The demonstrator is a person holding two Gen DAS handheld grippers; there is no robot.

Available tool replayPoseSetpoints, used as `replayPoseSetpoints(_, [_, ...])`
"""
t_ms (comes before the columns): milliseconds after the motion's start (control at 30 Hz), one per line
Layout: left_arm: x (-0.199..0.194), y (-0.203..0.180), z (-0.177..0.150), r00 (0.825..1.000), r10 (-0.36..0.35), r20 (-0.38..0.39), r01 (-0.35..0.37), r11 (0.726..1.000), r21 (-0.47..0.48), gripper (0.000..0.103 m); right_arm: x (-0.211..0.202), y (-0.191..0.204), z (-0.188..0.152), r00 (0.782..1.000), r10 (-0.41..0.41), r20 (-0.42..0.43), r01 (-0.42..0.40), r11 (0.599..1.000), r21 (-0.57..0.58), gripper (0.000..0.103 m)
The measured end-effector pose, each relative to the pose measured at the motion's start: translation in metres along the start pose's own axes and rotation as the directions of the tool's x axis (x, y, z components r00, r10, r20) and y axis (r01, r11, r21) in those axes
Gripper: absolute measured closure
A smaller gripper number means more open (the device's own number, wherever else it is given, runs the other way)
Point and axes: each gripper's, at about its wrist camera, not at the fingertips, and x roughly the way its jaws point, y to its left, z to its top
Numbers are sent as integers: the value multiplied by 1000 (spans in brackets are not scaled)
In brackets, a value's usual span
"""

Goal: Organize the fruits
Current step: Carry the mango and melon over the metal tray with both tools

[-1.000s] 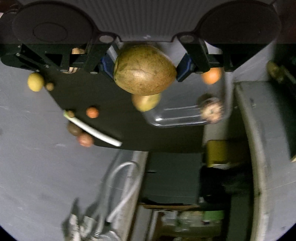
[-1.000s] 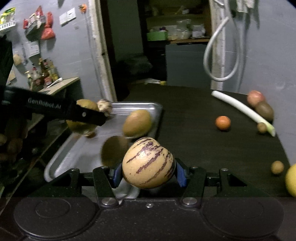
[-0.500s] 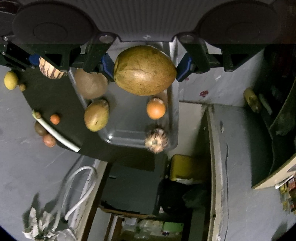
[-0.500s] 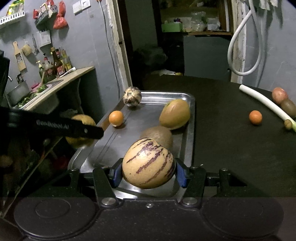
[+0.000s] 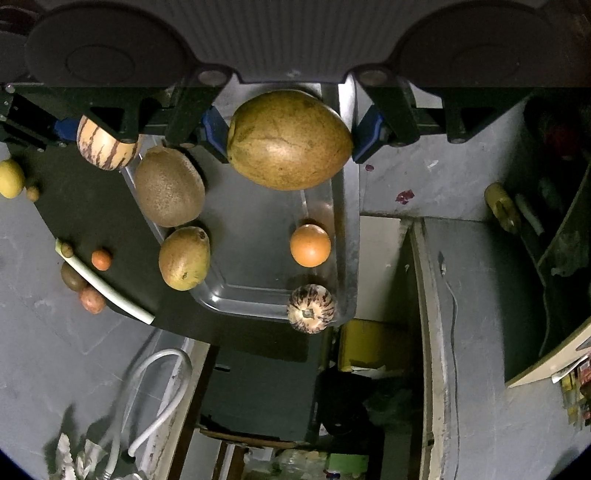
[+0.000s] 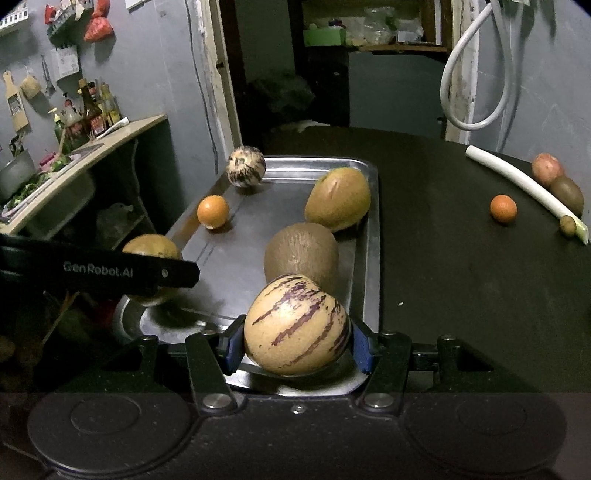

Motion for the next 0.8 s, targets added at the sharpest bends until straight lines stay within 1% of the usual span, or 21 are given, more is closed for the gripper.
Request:
replayPoseSetpoints(300, [2,-5,2,1000,-15,-3,15,1000,22,30,7,7,-5,1000,-15,-11,14,999,-49,45])
replayPoseSetpoints(567, [5,-6,6,1000,-30,-4,30,999,31,30,11,9,-4,1000,-21,-17,20,998,-65,45])
replayPoseSetpoints(800, [17,-7,8,998,-51,-31,51,999,12,30,11,9,-4,1000,-23,-18,22,997,-72,45])
